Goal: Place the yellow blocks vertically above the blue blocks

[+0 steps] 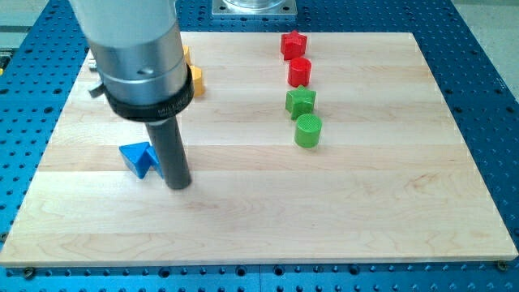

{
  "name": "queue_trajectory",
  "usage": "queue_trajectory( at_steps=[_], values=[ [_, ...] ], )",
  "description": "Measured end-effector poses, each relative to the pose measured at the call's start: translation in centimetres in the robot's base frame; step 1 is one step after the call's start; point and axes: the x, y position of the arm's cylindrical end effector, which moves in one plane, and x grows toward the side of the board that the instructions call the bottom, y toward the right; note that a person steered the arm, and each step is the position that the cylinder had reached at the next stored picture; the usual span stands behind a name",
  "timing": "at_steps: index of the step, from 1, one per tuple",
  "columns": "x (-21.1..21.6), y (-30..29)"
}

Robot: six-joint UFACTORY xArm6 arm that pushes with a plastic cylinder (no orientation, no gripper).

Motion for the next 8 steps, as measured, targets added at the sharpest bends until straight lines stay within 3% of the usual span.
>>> queue_trajectory(
  at_steps=[2,3,5,6,8],
  values=[
    [-5.8,-1.2],
    [-6.8,-1.9],
    [-14.8,3.7],
    [-18.4,3.7],
    [-17.8,-3.2]
  ],
)
